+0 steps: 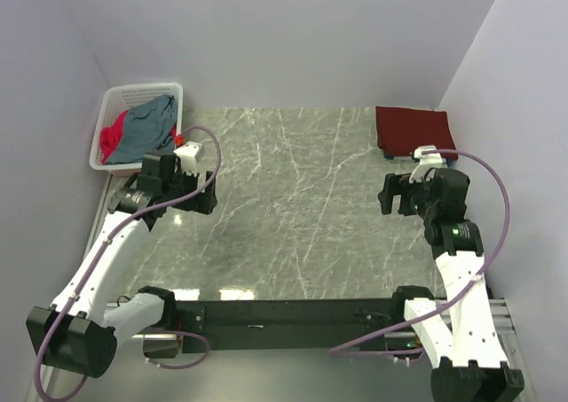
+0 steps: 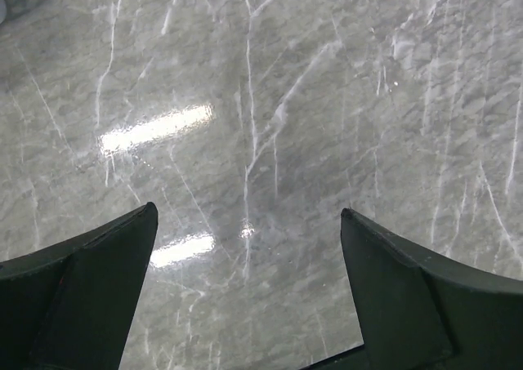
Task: Fold and stack the t-shirts
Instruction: Grab the tshirt from the pile
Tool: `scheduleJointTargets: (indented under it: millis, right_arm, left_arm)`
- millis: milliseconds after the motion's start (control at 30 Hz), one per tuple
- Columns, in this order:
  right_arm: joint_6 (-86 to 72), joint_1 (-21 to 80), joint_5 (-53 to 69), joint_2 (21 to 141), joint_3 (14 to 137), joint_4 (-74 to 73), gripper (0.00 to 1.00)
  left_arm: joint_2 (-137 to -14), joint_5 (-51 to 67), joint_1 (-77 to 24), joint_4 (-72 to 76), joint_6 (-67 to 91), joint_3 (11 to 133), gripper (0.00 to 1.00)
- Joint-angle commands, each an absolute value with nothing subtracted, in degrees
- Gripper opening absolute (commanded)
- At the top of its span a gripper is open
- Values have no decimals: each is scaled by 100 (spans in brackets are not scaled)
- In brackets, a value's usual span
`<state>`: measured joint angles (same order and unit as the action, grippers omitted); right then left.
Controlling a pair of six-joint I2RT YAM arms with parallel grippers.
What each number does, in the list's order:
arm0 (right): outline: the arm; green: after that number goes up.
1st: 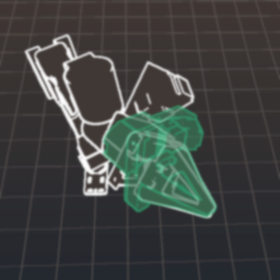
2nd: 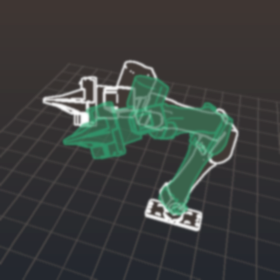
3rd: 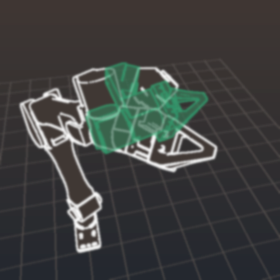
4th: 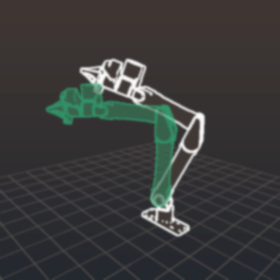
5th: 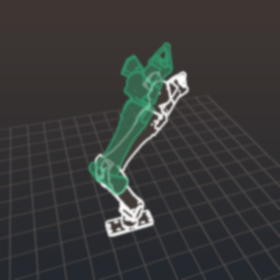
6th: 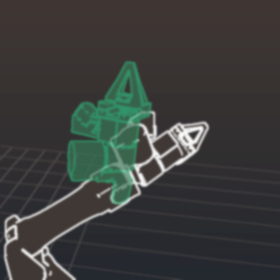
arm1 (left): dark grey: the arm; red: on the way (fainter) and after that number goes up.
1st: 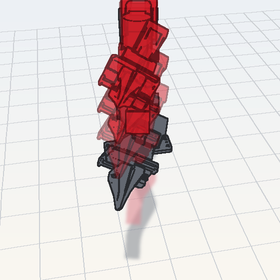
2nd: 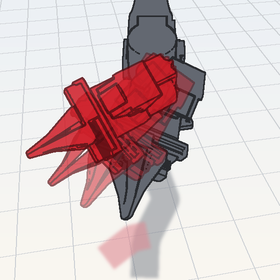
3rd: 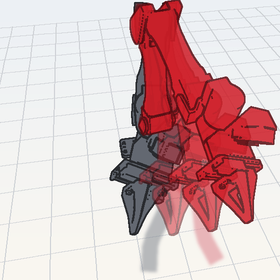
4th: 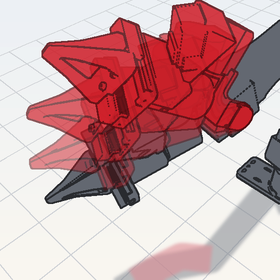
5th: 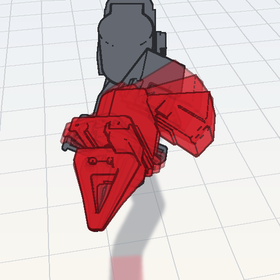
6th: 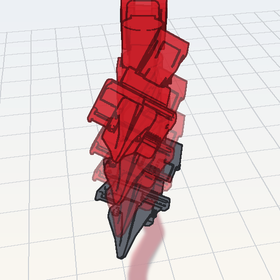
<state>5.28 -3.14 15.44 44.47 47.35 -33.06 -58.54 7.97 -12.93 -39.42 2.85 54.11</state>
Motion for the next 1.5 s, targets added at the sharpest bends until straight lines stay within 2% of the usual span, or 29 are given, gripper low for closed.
scheduleJointTargets:
  millis: [0, 167, 233, 467, 667, 833, 1033, 1233, 1367, 1433, 1467]
  right_arm:
    - [642, -281, 1292, 4140, 4641, -3051, 96]
    - [580, -290, 1345, 4201, 4641, -2883, 96]
    - [554, -281, 1345, 4341, 4658, -2821, 96]
    - [431, -281, 1459, 4676, 4737, -2839, 96]
    - [431, -281, 1468, 4772, 4649, -2760, 96]
    - [457, -281, 1477, 5009, 4720, -2830, 96]
    - [448, -290, 1459, 5308, 4685, -2830, 96]
    - [422, -299, 1450, 5440, 4641, -2795, 95]
    - [431, -299, 1354, 5475, 4676, -2848, 95]
    - [422, -299, 1336, 5511, 4676, -2839, 94]
    - [431, -299, 1345, 5537, 4684, -2865, 94]
  left_arm:
    - [-6046, 966, -1266, -3761, 317, 6035, 99]
    - [-6896, 994, -1125, -4033, -156, 7134, 99]
    - [-7284, 941, -801, -4139, -377, 8013, 99]
    - [-9637, 1046, 754, -3842, -493, 10411, 98]
    - [-11167, 739, 1037, -3525, -413, 11801, 94]
    - [-12135, 449, 1230, -3025, -431, 12347, 95]
    - [-13120, 633, 1336, -2927, -553, 13068, 96]
    - [-13517, 799, 1371, -2699, -571, 13017, 96]
    - [-13693, 835, 1380, -2654, -554, 13060, 90]
    - [-13772, 879, 1389, -2672, -519, 13157, 84]
    - [-13772, 914, 1406, -2646, -510, 13175, 76]
